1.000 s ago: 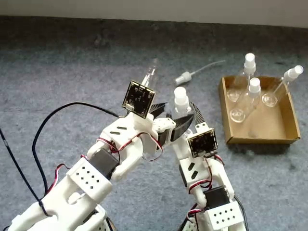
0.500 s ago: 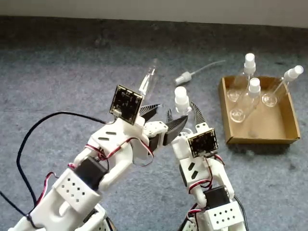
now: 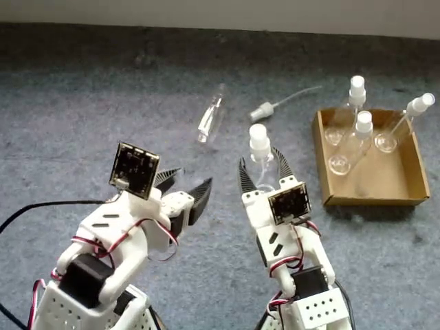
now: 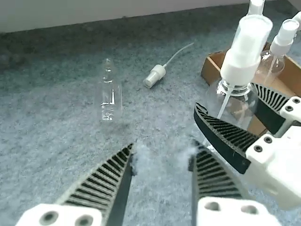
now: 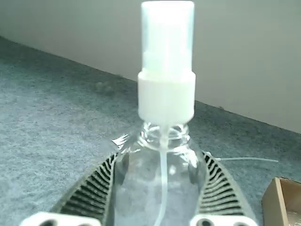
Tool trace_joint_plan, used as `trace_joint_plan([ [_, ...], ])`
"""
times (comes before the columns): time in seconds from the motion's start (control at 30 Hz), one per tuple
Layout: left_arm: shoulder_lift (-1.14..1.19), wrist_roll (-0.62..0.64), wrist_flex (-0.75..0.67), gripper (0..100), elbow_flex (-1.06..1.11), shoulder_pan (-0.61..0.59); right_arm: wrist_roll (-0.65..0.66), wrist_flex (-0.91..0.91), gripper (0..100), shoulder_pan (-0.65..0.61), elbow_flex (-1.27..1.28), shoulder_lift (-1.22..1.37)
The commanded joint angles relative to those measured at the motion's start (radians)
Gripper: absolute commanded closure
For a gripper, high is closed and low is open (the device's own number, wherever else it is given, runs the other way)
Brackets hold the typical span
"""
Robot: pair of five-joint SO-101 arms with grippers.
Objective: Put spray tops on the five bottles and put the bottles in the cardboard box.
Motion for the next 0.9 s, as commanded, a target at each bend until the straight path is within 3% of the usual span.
trace_joint_plan([
  [0.0,-0.136,-0.011,0.071,100,-0.018,-0.018,-0.003,0.012,88.6,0.016,0.15,-0.012],
  [0.17,-0.246,-0.009,0.137,99,0.002,-0.018,-0.003,0.018,88.6,0.016,0.15,-0.012],
  [0.4,-0.444,-0.014,0.13,100,0.216,-0.107,-0.005,0.019,88.6,0.016,0.15,-0.008],
  [0.87,-0.424,-0.015,0.13,100,0.466,-0.186,-0.003,0.019,88.6,0.016,0.15,-0.005],
])
